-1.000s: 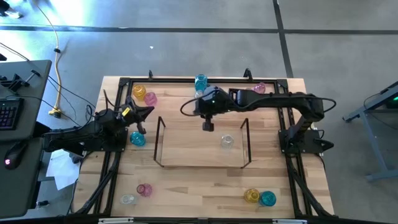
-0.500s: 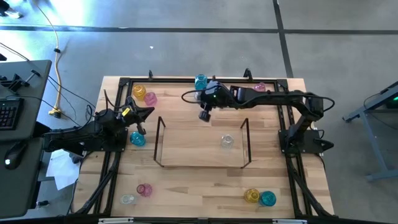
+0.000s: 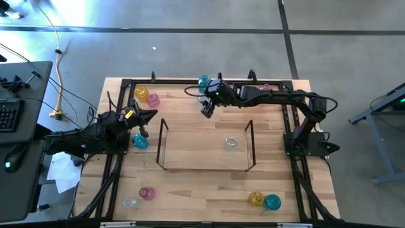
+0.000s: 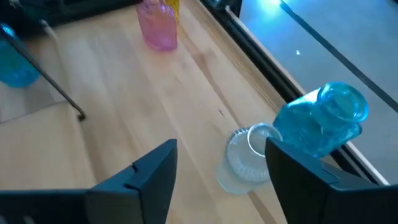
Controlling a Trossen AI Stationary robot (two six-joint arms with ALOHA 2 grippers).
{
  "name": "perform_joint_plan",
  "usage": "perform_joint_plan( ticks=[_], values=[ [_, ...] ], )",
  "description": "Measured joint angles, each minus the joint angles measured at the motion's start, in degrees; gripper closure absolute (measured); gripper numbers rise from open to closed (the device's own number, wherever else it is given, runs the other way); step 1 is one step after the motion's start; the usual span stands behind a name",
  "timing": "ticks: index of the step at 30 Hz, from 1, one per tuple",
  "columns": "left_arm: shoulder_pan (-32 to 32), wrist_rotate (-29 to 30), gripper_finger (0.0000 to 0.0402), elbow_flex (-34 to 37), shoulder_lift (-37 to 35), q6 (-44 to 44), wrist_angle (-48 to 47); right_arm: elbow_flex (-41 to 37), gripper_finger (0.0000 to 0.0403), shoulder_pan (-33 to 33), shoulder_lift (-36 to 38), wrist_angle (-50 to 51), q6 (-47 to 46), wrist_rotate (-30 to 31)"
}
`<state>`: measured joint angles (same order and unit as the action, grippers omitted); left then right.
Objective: Sort vases onto shelf
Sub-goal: Put the top transparent vase on the shelf aligned with the other transparent vase
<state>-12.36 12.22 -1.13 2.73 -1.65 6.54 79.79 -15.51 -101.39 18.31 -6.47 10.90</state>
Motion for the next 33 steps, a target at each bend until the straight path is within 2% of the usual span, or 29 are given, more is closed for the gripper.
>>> perform_joint_plan(
  ticks=[3, 7, 20, 33],
  values=[
    [0.0, 0.0, 0.0401, 0.0, 0.0, -0.4, -0.6, 0.0, 0.0171, -0.3, -2.6, -0.8, 2.0, 1.6],
    [0.0, 0.1, 0.0401, 0.0, 0.0, -0.4, -1.1, 0.0, 0.0171, -0.4, -3.1, -2.5, 3.7, 8.6],
    [0.0, 0.7, 0.0401, 0.0, 0.0, -0.5, 0.8, 0.0, 0.0171, -4.8, -5.7, -6.1, 1.5, 0.4],
    [0.0, 3.6, 0.0401, 0.0, 0.0, -1.8, 2.4, -0.1, 0.0175, -6.1, -9.8, -8.2, -0.1, -0.5]
  ],
)
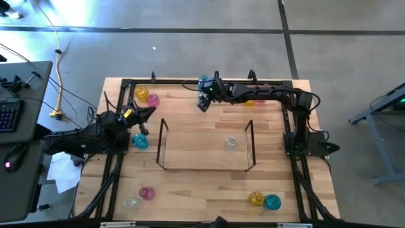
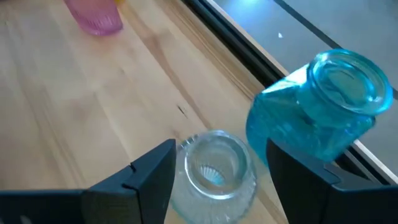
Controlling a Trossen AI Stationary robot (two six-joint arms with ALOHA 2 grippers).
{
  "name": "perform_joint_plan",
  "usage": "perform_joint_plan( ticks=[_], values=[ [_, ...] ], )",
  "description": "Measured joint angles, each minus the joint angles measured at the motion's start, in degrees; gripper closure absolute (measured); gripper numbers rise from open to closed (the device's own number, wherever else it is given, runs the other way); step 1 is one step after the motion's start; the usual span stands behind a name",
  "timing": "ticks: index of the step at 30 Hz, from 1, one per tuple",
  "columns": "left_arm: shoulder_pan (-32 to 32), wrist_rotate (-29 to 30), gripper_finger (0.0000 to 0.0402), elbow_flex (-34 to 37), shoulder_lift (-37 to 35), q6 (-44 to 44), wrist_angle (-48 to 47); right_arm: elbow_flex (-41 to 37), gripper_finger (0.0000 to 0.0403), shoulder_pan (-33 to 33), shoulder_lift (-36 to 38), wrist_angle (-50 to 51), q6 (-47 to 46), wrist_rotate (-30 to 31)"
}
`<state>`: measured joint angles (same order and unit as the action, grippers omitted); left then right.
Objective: Sort vases onto shelf
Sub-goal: Put the top transparent vase on the shelf aligned with the other transparent vase
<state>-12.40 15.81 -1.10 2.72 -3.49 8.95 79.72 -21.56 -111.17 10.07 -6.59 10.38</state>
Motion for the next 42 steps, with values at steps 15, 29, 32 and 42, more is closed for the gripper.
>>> perform_joint_plan(
  ticks=[15, 29, 32, 42],
  values=[
    [0.0, -0.2, 0.0401, 0.0, 0.0, -1.2, -1.3, 0.1, 0.0316, 0.2, -0.1, 1.0, 2.1, -3.2],
    [0.0, -0.3, 0.0401, 0.0, 0.0, 0.2, -1.4, 0.0, 0.0312, 1.7, 5.4, 5.1, 2.6, -3.5],
    [0.0, -0.3, 0.0401, 0.0, 0.0, 0.2, -1.4, 0.0, 0.0312, 3.0, 8.9, 8.2, 2.0, -3.4],
    [0.0, -0.2, 0.0401, 0.0, 0.0, -0.6, -1.4, 0.0, 0.0312, 11.2, 22.9, 29.2, -3.6, -0.9]
  ],
)
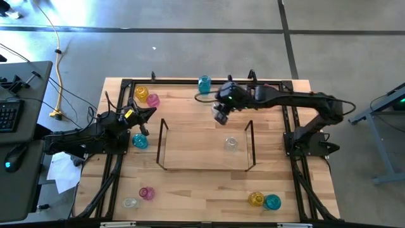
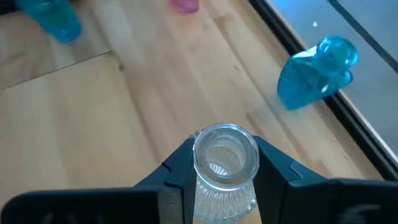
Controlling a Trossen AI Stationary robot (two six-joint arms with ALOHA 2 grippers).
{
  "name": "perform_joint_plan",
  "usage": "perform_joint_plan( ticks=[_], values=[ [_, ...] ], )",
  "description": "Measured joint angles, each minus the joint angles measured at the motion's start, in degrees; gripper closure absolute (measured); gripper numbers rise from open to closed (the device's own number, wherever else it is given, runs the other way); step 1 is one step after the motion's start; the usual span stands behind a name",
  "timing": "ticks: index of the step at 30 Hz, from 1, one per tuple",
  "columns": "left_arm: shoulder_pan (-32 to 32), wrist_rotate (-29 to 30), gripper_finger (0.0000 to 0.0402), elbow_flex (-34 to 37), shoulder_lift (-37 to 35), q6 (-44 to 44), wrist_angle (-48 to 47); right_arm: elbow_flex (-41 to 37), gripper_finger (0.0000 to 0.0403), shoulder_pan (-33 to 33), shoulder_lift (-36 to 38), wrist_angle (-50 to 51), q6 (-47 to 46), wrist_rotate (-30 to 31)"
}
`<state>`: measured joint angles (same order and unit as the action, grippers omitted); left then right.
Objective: Sort vases onto shelf
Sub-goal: Put the top transparent vase on the shelf aligned with the other transparent vase
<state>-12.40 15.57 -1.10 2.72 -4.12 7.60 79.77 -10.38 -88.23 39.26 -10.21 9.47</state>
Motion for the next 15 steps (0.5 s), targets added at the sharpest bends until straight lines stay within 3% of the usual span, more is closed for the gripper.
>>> perform_joint_plan(
  ticks=[7, 15],
  values=[
    [0.0, 0.0, 0.0401, 0.0, 0.0, 0.4, 0.0, 0.0, 0.0311, 5.1, 4.5, 11.5, -0.2, 1.6],
    [0.0, 0.0, 0.0401, 0.0, 0.0, 0.4, 0.0, 0.0, 0.0311, 7.4, 3.4, 11.9, 0.1, 2.6]
  ],
)
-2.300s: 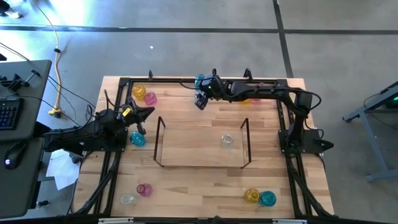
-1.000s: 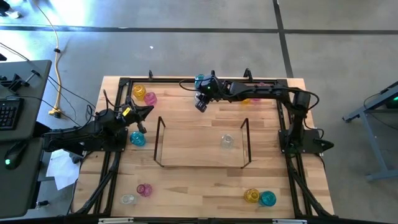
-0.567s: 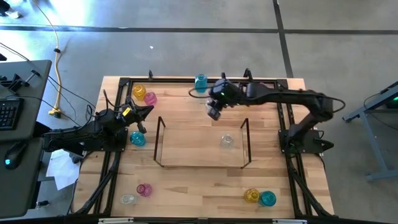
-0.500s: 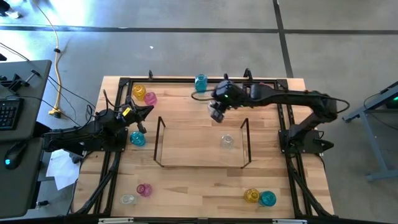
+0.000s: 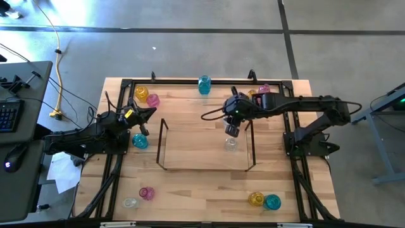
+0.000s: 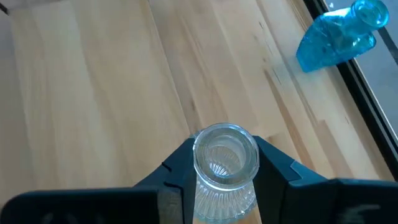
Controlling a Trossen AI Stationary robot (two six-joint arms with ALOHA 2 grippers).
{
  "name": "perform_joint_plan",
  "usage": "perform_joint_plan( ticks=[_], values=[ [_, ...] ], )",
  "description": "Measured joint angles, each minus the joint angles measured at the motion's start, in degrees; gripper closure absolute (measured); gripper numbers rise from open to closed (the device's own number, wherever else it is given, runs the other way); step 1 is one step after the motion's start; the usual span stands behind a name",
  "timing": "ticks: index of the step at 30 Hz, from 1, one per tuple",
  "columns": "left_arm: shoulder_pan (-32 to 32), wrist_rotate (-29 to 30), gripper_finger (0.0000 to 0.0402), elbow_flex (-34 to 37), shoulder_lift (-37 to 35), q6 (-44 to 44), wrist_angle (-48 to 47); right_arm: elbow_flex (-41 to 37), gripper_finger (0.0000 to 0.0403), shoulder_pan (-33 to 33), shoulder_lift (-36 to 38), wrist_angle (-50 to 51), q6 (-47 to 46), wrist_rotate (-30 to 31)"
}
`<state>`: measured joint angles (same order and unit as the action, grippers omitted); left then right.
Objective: Sort vases onto shelf
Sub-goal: Put the top transparent vase on the shelf aligned with the other transparent vase
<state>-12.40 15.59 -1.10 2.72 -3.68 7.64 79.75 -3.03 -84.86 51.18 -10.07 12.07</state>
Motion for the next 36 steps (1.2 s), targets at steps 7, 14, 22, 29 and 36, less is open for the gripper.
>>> perform_joint_plan(
  ticks=[7, 14, 22, 29, 36],
  values=[
    [0.0, 0.0, 0.0401, 0.0, 0.0, 0.2, 0.0, -5.9, 0.0311, 0.1, 0.3, -4.4, -1.8, -0.3],
    [0.0, 0.0, 0.0401, 0.0, 0.0, 0.2, 0.0, -13.9, 0.0311, 0.7, 5.8, -11.2, -4.1, -0.7],
    [0.0, 0.0, 0.0401, 0.0, 0.0, 0.2, 0.5, -17.1, 0.0311, 1.2, 8.1, -12.1, -5.1, -1.6],
    [0.0, 0.0, 0.0401, 0.0, 0.0, 0.2, 0.5, -20.5, 0.0311, 1.2, 8.2, -15.0, -6.8, -1.8],
    [0.0, 0.0, 0.0401, 0.0, 0.0, 0.2, 0.5, -20.6, 0.0311, 1.2, 8.2, -15.0, -7.2, -2.1]
  ],
)
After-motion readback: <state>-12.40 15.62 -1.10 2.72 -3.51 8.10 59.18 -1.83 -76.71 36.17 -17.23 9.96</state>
